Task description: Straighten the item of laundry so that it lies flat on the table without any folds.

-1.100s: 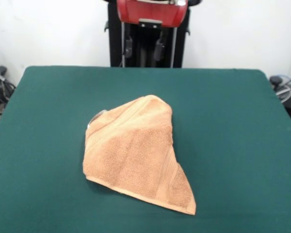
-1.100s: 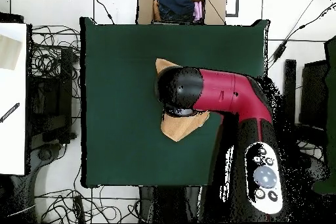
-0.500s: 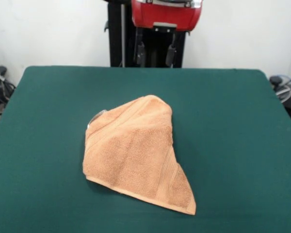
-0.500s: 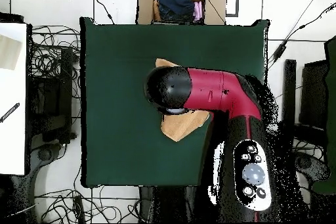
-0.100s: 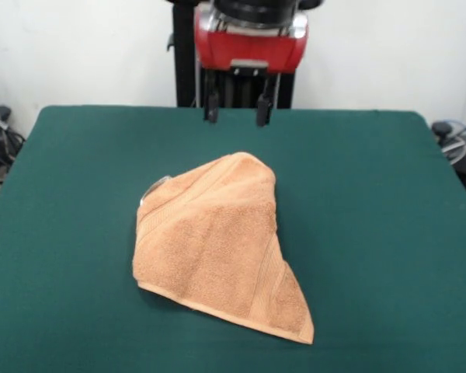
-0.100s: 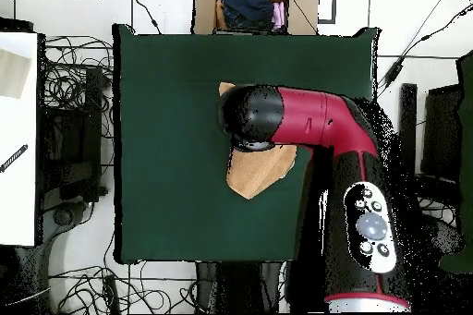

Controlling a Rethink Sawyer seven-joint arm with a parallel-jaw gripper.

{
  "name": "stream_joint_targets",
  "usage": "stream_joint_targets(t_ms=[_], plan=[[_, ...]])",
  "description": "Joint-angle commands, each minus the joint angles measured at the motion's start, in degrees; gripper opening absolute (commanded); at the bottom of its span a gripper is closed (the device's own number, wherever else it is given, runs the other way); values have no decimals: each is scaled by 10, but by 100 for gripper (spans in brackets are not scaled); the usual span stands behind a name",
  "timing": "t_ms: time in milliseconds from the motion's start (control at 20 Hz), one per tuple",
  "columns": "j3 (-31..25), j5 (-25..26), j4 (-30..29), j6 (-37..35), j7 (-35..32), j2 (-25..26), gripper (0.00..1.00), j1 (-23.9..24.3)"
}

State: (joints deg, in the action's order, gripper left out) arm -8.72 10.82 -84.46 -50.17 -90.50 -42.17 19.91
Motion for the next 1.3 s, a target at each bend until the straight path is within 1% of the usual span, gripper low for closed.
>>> stream_joint_targets(t_ms=[50,250,400,450,550,600,700,950,1300], plan=[[-59,21,7,60,43,62,100,15],[-78,23,-6,60,66,54,100,32],[-84,23,-30,72,72,37,100,49],[-82,31,-35,81,69,31,100,51],[-87,48,-26,95,86,32,100,59],[-94,48,-15,83,95,39,100,63],[-98,48,-5,66,88,44,100,59],[-96,50,-7,43,61,38,100,50],[-93,52,-9,38,46,41,100,45]])
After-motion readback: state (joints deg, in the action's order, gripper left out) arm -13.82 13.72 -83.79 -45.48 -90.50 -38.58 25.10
